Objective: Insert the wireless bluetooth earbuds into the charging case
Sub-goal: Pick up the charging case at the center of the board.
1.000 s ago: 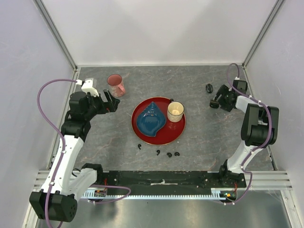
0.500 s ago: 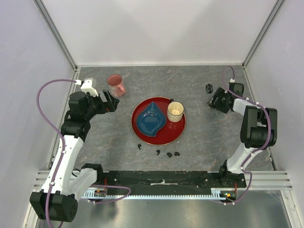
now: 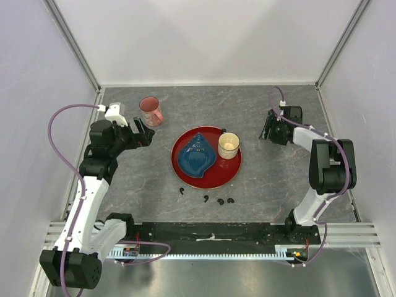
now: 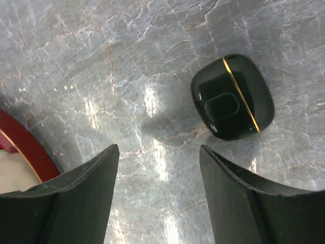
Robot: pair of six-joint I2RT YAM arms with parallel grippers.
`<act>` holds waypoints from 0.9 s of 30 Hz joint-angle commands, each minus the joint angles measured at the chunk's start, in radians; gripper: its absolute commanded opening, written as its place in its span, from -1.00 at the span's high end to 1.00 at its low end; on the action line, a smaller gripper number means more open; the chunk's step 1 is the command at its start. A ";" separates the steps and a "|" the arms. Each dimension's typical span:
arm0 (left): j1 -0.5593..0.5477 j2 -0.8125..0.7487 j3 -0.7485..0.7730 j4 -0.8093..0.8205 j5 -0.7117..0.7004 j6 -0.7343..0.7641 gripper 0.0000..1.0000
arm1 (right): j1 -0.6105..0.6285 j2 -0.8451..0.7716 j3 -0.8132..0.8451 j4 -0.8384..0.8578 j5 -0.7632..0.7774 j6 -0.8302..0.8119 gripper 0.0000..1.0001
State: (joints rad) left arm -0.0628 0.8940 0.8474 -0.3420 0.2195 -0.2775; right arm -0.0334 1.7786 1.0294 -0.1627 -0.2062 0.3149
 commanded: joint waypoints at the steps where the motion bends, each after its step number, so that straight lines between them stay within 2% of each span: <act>1: 0.006 -0.012 0.001 0.032 0.014 -0.028 -0.98 | 0.013 -0.120 0.006 0.007 0.088 -0.123 -0.44; 6: 0.009 -0.007 0.004 0.034 0.023 -0.029 -0.98 | 0.027 -0.171 -0.020 0.038 0.287 -0.215 -0.50; 14: 0.011 -0.009 0.001 0.032 0.020 -0.029 -0.97 | 0.027 -0.058 0.046 0.061 0.151 -0.347 -0.45; 19: 0.011 -0.007 0.001 0.034 0.024 -0.029 -0.97 | 0.026 -0.015 0.084 0.023 0.166 -0.418 -0.44; 27: 0.011 -0.012 0.001 0.032 0.015 -0.028 -0.98 | 0.026 0.036 0.116 0.020 0.224 -0.442 -0.46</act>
State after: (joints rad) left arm -0.0601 0.8940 0.8471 -0.3420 0.2199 -0.2798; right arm -0.0086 1.7794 1.0931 -0.1513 -0.0223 -0.0891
